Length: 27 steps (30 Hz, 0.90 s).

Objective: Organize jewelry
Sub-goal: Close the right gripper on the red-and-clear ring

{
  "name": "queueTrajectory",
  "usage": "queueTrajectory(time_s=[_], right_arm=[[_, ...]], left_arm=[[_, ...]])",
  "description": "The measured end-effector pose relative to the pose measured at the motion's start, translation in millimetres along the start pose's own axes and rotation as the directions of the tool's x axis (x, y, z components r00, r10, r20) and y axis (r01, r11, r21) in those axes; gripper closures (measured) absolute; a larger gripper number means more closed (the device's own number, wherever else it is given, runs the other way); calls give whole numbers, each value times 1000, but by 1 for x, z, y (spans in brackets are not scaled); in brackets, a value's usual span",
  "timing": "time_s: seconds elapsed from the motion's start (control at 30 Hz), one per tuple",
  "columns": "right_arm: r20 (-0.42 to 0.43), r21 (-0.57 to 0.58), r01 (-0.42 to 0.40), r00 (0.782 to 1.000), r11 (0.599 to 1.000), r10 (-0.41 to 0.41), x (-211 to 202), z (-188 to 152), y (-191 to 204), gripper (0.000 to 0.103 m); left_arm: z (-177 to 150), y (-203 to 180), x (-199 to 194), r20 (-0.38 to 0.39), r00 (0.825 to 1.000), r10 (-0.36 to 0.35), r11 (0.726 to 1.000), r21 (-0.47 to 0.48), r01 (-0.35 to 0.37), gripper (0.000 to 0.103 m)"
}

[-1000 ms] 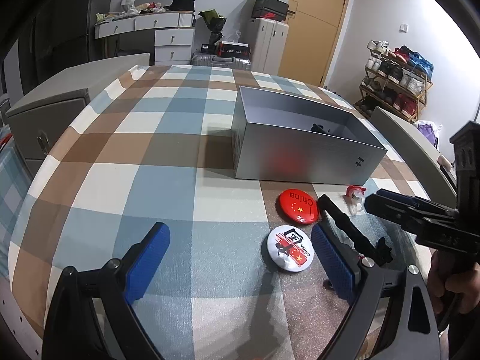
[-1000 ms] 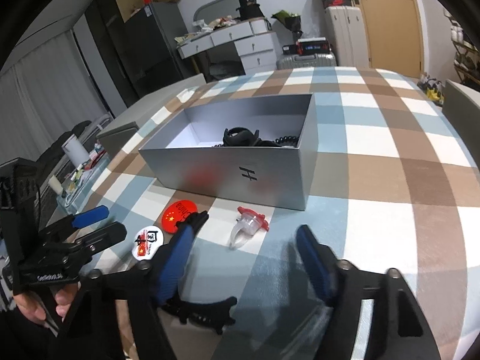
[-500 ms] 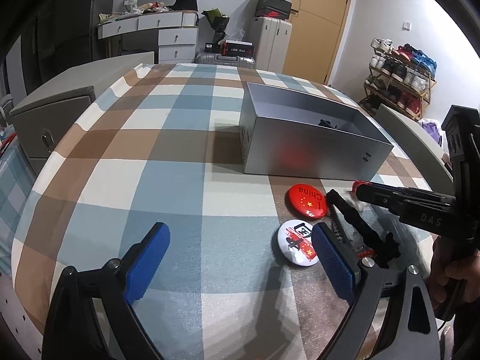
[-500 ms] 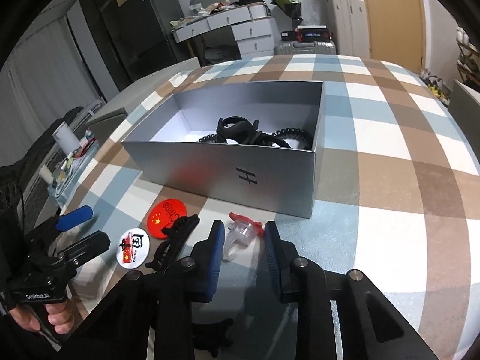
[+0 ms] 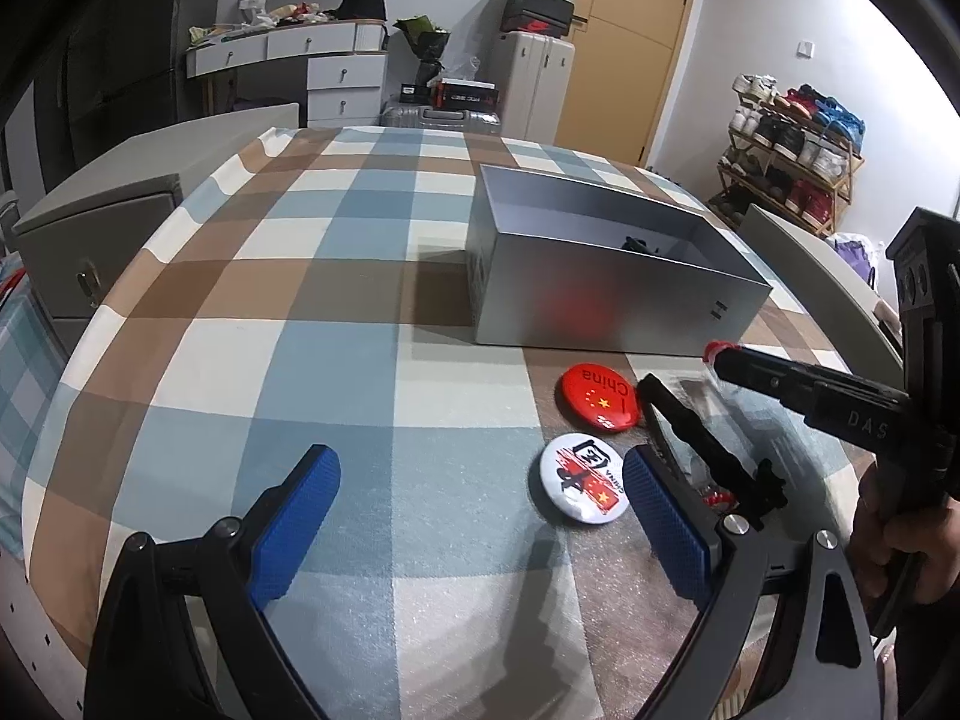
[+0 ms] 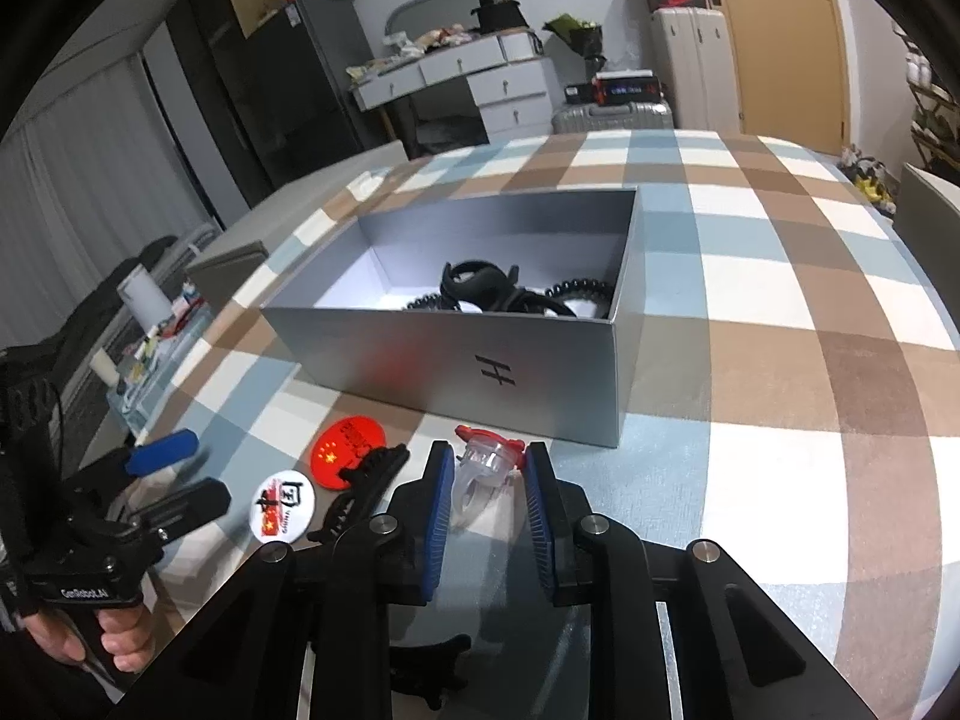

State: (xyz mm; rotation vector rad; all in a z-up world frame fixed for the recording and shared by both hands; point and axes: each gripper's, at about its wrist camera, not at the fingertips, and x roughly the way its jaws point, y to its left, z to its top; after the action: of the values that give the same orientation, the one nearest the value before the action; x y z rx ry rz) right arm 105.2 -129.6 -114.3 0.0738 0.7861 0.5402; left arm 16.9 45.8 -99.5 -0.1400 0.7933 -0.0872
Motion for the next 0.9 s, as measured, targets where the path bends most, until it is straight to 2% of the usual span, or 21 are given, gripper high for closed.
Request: queueTrajectory(time_s=[0.13,0.37,0.63,0.77,0.9], right_arm=[[31,-21,-7,1000,1000,8,-5,-1,4,80],[74,-12,-34,997,999,35,-13,-2,1,80],[131,-20,-92,987,996,94,-23,-3,0,80],[147,-35,-105,983,994,109,-27,-4,2,80],[158,-9,-125,980,992,125,-29,-4,-4,80]], left_arm=[[2,-5,4,-35,999,-17,1000,25,18,10],[4,-12,19,-114,993,-1,998,66,9,10],[9,-28,25,-143,990,-12,988,150,34,11],[10,-33,29,-161,987,6,983,183,24,23],[9,-33,29,-166,986,6,985,173,23,28]])
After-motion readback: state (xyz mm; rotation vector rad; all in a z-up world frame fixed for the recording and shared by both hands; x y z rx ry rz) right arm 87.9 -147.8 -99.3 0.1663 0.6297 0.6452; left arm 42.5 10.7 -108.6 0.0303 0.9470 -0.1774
